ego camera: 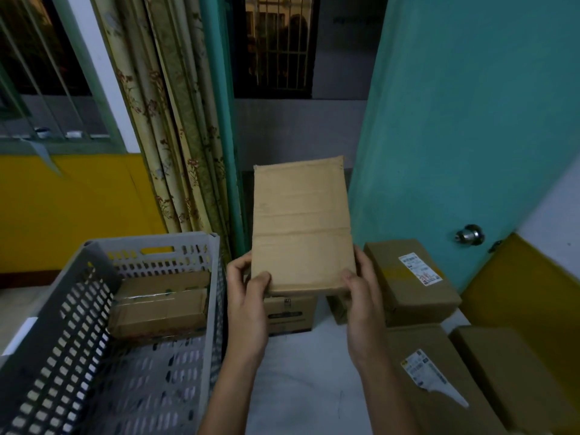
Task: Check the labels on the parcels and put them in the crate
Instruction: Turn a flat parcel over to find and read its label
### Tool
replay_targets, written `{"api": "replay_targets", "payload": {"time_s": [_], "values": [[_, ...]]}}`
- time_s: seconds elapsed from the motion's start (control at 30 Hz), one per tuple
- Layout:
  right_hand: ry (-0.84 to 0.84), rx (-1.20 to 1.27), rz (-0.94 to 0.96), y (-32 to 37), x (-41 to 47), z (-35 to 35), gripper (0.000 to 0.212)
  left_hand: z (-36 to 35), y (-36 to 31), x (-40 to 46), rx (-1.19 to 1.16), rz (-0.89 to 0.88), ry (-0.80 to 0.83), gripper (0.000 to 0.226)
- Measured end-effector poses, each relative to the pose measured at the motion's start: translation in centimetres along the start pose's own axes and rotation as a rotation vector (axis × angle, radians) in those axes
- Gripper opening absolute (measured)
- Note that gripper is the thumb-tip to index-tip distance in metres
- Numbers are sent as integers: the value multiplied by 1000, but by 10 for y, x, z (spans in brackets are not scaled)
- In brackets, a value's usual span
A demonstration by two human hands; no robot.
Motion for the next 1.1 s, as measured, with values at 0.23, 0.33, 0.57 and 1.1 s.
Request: {"api": "replay_targets", "payload": {"time_s": [0.23,0.33,0.57,1.1], "values": [[-29,-61,18,9,9,10,23,0,-4,-1,142,20,192,45],[35,-100,-15,5,8,12,29,0,-8,3,175,50,182,53],[-118,-238,-122,3,4,15,39,-4,-23,9,271,62,154,38],[-145,-307,-335,8,2,13,53,-5,-6,5,468,-38,77,71]]}}
Point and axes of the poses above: each hand's wrist, its own x-axis towards the middle knuckle, its own z-axis out of the back of the hand, y = z × x, the point moved 3 cm from there along x, towards the middle knuckle
